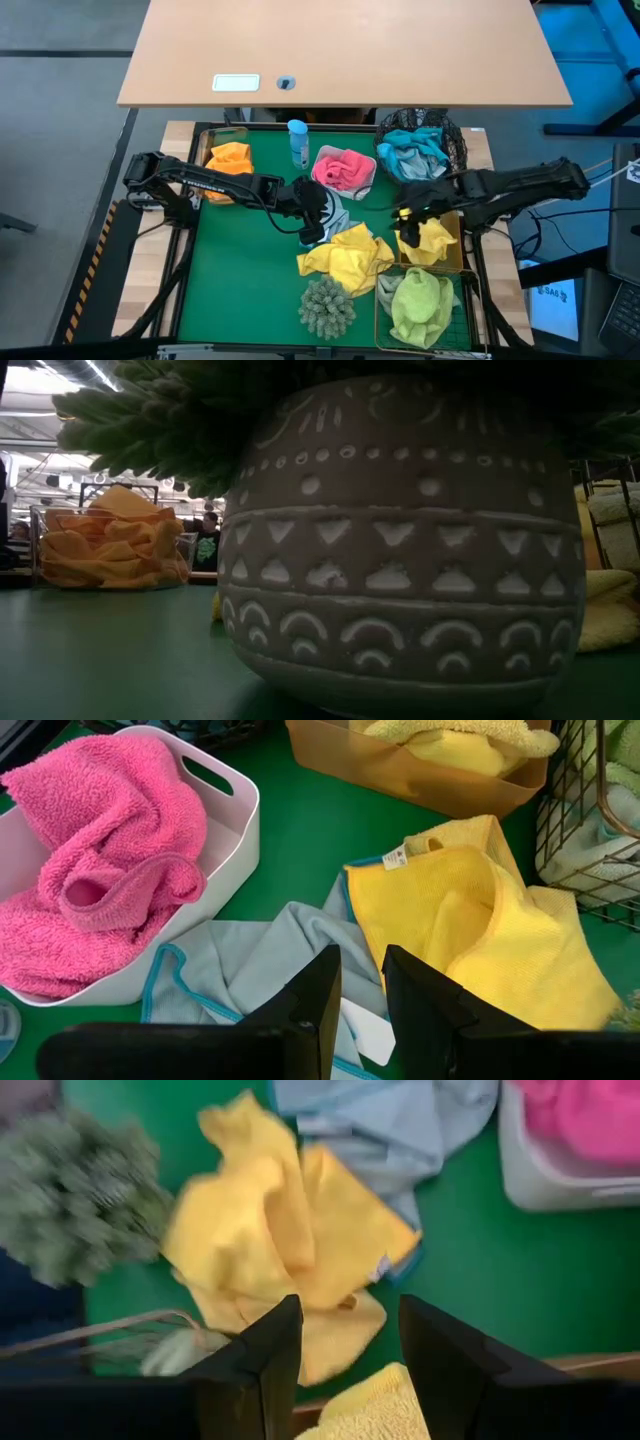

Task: Sort microfiber towel by color & place in baskets
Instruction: Put the yellow microfiber towel into the yellow bin

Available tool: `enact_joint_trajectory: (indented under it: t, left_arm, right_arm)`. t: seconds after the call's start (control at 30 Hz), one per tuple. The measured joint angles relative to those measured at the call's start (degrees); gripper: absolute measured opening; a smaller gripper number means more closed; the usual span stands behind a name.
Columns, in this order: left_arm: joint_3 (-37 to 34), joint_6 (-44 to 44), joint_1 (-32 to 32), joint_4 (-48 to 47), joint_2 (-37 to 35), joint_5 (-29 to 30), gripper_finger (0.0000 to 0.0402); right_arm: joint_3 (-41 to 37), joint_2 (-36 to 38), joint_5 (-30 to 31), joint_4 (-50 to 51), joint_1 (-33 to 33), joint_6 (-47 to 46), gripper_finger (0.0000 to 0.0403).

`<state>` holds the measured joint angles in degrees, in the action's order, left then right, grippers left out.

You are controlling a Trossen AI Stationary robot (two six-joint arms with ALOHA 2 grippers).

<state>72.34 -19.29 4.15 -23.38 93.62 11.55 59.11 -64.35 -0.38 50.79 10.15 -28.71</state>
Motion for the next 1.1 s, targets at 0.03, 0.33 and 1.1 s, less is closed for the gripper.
enact_joint_trajectory:
  t: [0.03, 0.33, 1.1]
  left_arm:
    - [0.0, 0.0, 0.0, 0.0, 0.0, 0.0, 0.0077]
    - [0.0, 0.0, 0.0, -0.1, 0.0, 0.0, 0.0077]
    - [0.0, 0.0, 0.0, -0.2, 0.0, 0.0, 0.0077]
  right_arm:
    - [0.0, -1.5, -0.7, 0.2, 0.0, 0.6, 0.0168]
    - [-0.1, -12.6, -1.8, 0.5, 0.0, 7.0, 0.0168]
    - [-0.1, -17.2, -1.0, 25.4, 0.0, 4.7, 0.0168]
